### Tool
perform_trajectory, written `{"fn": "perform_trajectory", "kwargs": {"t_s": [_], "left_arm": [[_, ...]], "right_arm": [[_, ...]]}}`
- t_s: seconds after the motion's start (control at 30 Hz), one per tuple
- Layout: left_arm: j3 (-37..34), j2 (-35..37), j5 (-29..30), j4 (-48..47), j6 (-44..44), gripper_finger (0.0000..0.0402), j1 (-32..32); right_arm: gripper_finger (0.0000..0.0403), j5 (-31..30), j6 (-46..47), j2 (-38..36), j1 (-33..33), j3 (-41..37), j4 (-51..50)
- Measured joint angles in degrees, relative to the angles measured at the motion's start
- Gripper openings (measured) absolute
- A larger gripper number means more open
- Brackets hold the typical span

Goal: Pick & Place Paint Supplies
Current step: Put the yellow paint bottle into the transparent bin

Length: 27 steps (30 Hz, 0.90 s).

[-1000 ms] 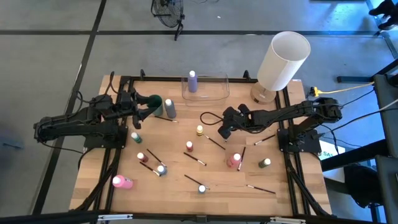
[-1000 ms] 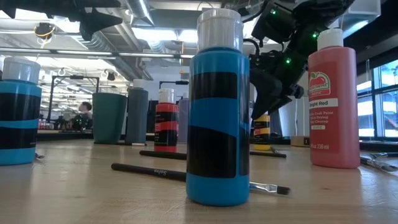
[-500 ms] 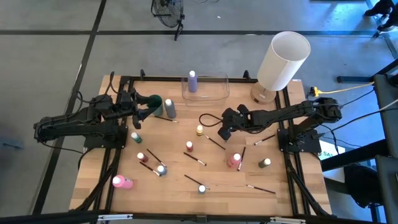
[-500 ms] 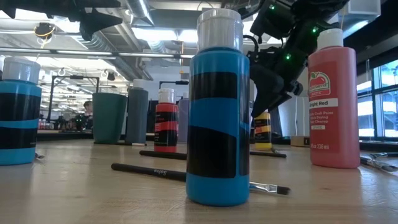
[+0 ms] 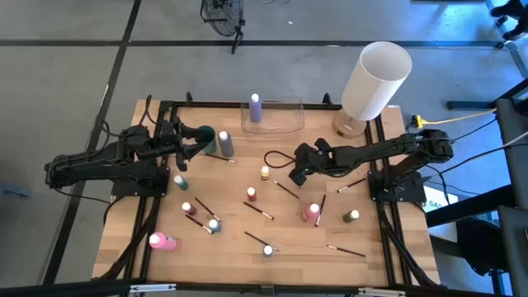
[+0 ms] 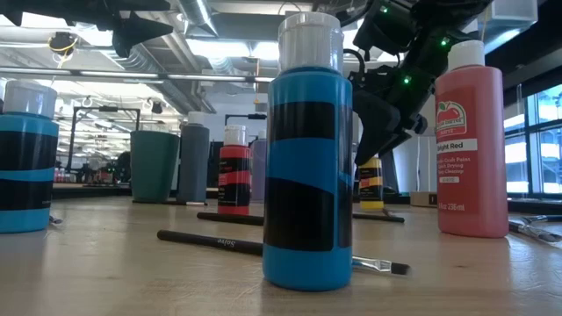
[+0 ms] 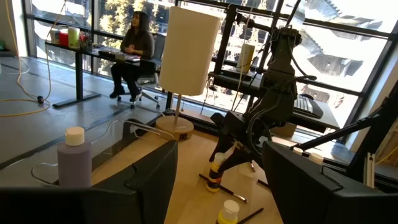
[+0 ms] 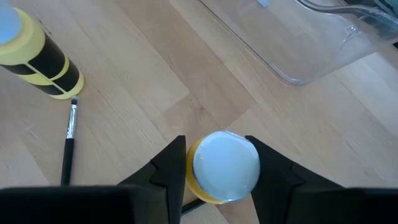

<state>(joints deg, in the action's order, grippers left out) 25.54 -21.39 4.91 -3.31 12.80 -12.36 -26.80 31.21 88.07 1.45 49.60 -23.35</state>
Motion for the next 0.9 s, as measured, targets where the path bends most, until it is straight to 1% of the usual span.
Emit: {"fn": "perform_trajectory", "kwargs": {"t_s": [0.5, 0.63, 0.9], "left_arm": [[0.0, 0.0, 0.0, 0.0, 0.0, 0.0229, 0.0], [0.0, 0.0, 0.0, 0.0, 0.0, 0.0229, 0.0], [0.0, -0.4, 0.0, 0.0, 0.0, 0.0229, 0.0]], "right_arm": [[0.0136, -0.2, -2.1, -0.1, 0.4, 0.4, 0.3], [0.0136, -1.5, -3.2, -0.1, 1.4, 2.8, -2.0], [0.0136, -5.3, -4.1, -0.1, 3.6, 9.4, -9.8]]}}
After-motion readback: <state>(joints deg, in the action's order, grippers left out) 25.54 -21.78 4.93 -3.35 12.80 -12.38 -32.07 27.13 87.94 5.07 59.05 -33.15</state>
